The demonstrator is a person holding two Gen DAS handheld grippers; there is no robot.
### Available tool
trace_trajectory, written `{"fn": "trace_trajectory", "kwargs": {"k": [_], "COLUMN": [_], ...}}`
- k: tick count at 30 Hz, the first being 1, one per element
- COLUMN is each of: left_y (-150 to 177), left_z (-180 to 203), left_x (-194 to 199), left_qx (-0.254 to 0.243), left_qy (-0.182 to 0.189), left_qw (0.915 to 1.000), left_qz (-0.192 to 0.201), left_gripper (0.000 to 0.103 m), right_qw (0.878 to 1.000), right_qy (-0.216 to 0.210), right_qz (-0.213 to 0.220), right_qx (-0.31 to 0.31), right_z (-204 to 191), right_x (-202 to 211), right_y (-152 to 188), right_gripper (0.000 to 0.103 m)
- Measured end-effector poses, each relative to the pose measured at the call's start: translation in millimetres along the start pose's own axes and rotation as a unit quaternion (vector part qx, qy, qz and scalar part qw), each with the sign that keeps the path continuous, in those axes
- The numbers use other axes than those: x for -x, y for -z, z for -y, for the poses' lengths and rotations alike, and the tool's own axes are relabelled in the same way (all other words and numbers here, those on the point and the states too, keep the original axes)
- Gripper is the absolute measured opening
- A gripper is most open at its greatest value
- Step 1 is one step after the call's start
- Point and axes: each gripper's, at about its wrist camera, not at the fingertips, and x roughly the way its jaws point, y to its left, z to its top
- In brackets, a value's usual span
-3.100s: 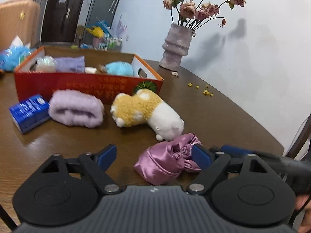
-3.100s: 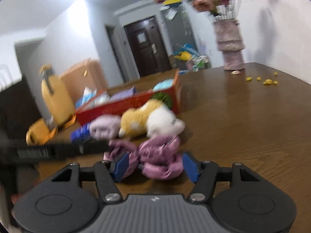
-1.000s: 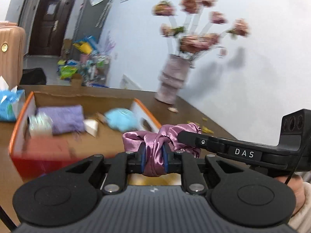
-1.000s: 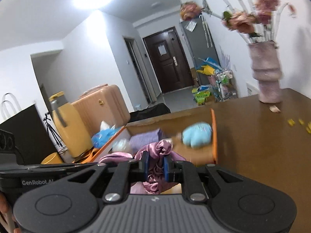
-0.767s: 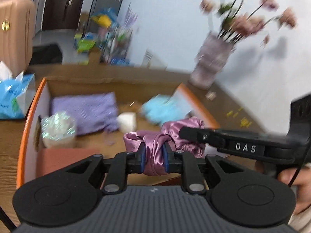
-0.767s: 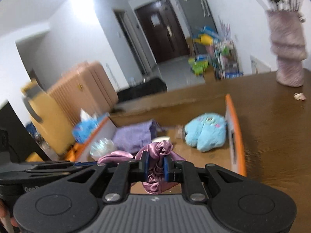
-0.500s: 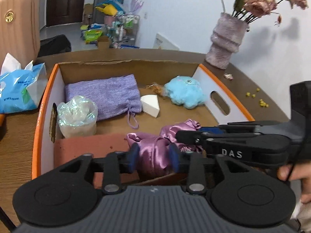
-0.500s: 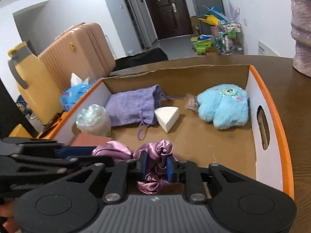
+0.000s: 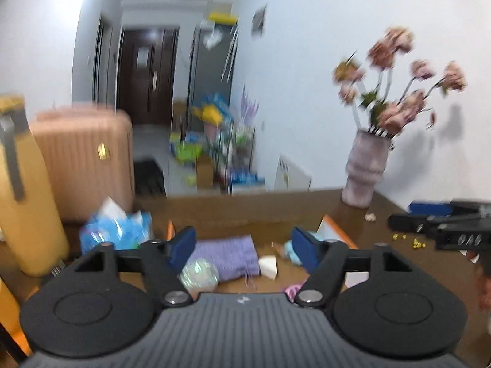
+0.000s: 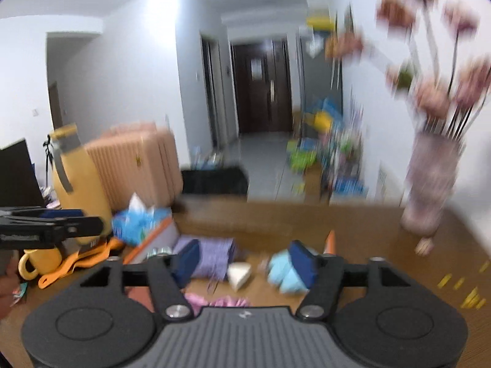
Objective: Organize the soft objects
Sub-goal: 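Open both tools to drop the scrunchie in the box and withdraw, then move both tools toward the blue tissue pack beside the lavender towel roll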
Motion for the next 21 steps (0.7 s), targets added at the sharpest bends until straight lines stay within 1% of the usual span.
{"fn": "trace_trajectory", "kwargs": {"k": [1,2,3,5,6,7,10,13,15,17,19,20,21], "left_y": [1,3,7,14,18,21,26,26,27,29,38,45,55], "left_z": [3,7,11,18,22,22,23,25,24,21,21,21,23], "left_x": [13,22,33,47,55,60,71,84,96,104,112,115,119], "left_qx": [-0.006,-0.012,-0.018,-0.028,-0.032,-0.032,-0.019,-0.027,-0.028,-0.025,-0.028,-0.031,-0.035], "left_qy": [-0.009,-0.018,-0.035,-0.063,-0.068,-0.064,-0.057,-0.06,-0.061,-0.058,-0.063,-0.069,-0.082], "left_qw": [0.9999,0.9995,0.9986,0.9956,0.9943,0.9942,0.9953,0.994,0.9931,0.9929,0.9921,0.9914,0.9903], "left_qz": [0.013,0.023,0.036,0.062,0.076,0.08,0.076,0.088,0.096,0.101,0.105,0.107,0.107], "left_gripper": [0.079,0.081,0.082,0.089,0.089,0.089,0.089,0.089,0.09,0.093,0.095,0.095,0.095], "right_qw": [1.0,0.999,0.998,0.996,0.995,0.995,0.995,0.995,0.994,0.994,0.993,0.993,0.992], "right_qy": [0.006,0.012,0.018,0.028,0.031,0.032,0.035,0.036,0.037,0.037,0.036,0.034,0.03], "right_qz": [0.024,0.042,0.06,0.079,0.082,0.083,0.086,0.092,0.099,0.104,0.111,0.113,0.118], "right_qx": [0.011,0.021,0.029,0.037,0.038,0.037,0.027,0.024,0.027,0.029,0.023,0.019,0.015], "right_z": [-2,-4,-7,-11,-13,-15,-18,-21,-27,-32,-35,-37,-40], "right_x": [14,25,36,49,52,56,63,71,79,87,96,102,109], "right_y": [-1,0,1,6,9,10,13,14,16,18,25,31,39], "right_gripper": [0.085,0.088,0.091,0.092,0.092,0.092,0.092,0.092,0.093,0.093,0.093,0.093,0.093]}}
